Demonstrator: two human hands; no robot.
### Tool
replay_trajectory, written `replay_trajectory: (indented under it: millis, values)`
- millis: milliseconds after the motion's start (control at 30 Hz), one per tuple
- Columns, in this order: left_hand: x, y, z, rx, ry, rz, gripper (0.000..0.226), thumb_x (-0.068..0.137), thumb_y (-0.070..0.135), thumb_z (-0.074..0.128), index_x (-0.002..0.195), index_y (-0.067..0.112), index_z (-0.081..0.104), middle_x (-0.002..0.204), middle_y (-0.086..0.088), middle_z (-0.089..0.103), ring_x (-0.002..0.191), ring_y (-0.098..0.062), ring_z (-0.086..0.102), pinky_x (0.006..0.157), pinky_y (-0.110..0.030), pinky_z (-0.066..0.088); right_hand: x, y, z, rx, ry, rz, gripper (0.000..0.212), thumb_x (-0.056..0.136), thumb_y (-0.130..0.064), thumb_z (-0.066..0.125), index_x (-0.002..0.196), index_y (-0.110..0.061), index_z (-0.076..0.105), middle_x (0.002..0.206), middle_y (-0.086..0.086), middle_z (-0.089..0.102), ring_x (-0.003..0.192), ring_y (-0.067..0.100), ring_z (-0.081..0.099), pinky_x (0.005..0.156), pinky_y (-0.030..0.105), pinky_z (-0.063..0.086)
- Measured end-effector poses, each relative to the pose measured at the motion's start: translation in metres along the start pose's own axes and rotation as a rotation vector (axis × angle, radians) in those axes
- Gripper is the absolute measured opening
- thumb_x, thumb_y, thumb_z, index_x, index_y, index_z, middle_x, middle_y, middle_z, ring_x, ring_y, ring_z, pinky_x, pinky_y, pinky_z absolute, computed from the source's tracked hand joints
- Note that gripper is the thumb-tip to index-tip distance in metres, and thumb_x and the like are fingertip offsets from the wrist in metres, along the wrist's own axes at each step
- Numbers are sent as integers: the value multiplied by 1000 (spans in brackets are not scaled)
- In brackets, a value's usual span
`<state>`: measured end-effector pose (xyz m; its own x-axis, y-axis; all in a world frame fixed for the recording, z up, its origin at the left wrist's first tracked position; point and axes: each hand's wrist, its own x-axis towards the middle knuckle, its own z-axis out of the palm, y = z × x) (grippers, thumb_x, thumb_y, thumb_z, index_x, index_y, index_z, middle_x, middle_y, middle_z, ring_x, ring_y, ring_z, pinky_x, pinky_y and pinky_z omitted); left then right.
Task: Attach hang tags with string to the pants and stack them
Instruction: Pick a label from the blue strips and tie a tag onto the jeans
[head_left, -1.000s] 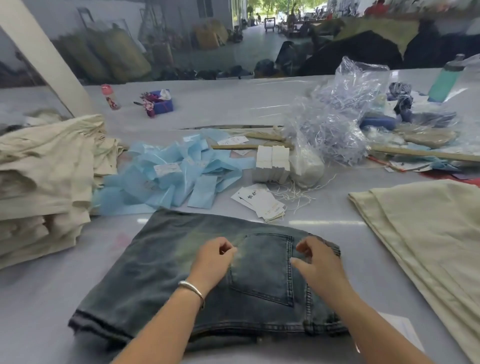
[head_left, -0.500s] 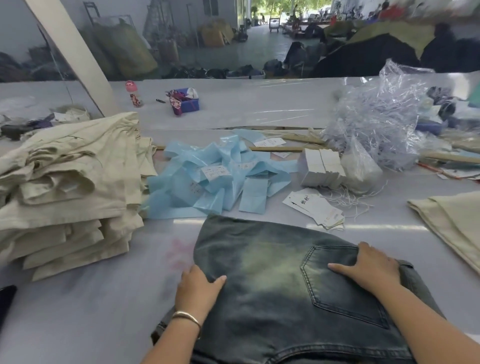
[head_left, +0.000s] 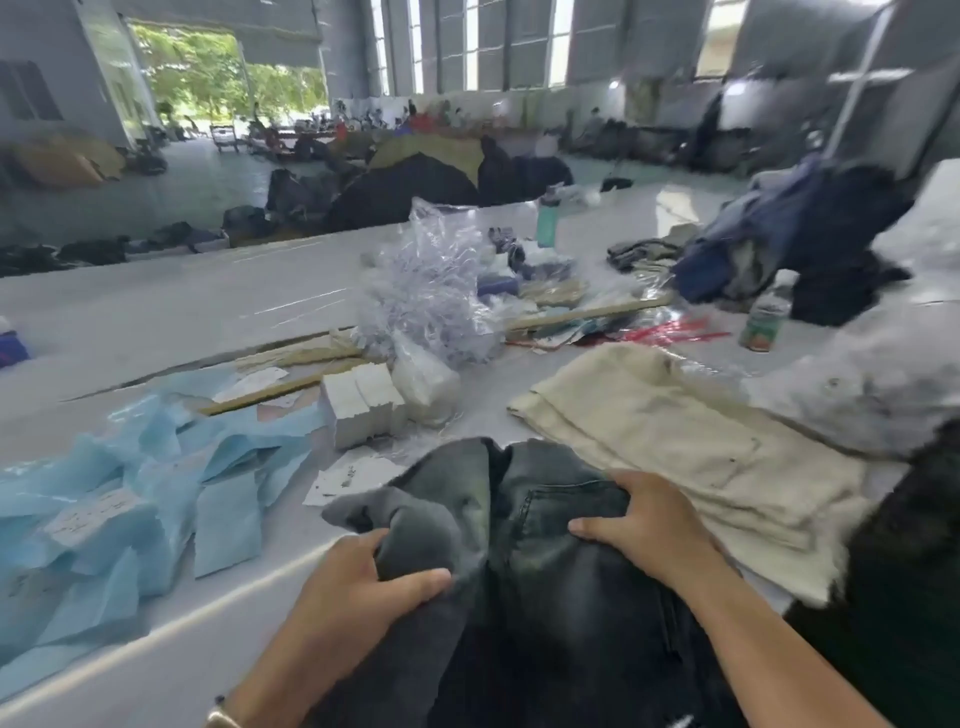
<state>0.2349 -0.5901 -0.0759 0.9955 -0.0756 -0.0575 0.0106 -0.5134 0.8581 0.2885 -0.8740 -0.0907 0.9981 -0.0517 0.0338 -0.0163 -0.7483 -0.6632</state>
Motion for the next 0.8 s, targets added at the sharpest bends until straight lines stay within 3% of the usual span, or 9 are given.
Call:
replay_trajectory:
  millis: [133,233,400,467,567,667,733,800]
  values:
    - [60,73,35,-141,-26,166,11,76,21,80,81,30,76,74,1,76,68,-13,73,57,-23,56,1,28,-84,53,334,97,31,64,-41,84,91,-33,72,85,-14,71,84,11,66,77,32,54]
    - [115,120,58,-162,74,256,12,78,18,78,76,30,77,69,9,74,60,-3,68,53,-15,52,13,49,-143,81,521,149,36,64,-42,83,96,-27,72,84,-13,70,84,13,65,77,33,54]
    - [225,186,76,59,158,340,17,91,26,65,78,19,70,68,5,71,70,-21,66,68,-37,50,59,80,-213,229,649,203,29,56,-38,86,77,-23,73,69,-8,71,70,15,68,71,40,57]
    - [271,210,83,189,171,347,19,93,29,60,85,14,67,81,-9,71,80,-32,65,78,-44,51,85,94,-228,294,663,225,29,51,-39,86,70,-22,72,63,-7,71,65,16,68,67,41,59]
    - [333,225,102,434,232,312,23,95,34,57,93,13,64,99,-18,68,92,-36,60,82,-41,45,130,124,-236,335,681,256,30,54,-40,85,71,-20,71,65,-5,70,66,17,68,67,39,58]
    - [371,207,134,769,348,303,29,92,35,60,105,10,66,113,-22,63,108,-42,55,88,-46,46,172,165,-223,131,559,390,39,74,-43,75,98,-14,64,94,2,66,87,23,62,73,37,52]
    - [381,180,165,798,268,314,23,90,30,61,101,11,69,110,-19,66,107,-40,57,88,-45,48,187,194,-203,-188,405,433,49,83,-40,67,123,-15,52,121,9,53,108,29,51,84,39,47]
    - [381,146,205,762,57,274,22,91,25,57,103,12,70,112,-12,68,106,-31,60,90,-40,48,195,214,-177,-321,281,338,51,87,-36,63,133,-21,47,133,6,47,121,28,45,93,40,44]
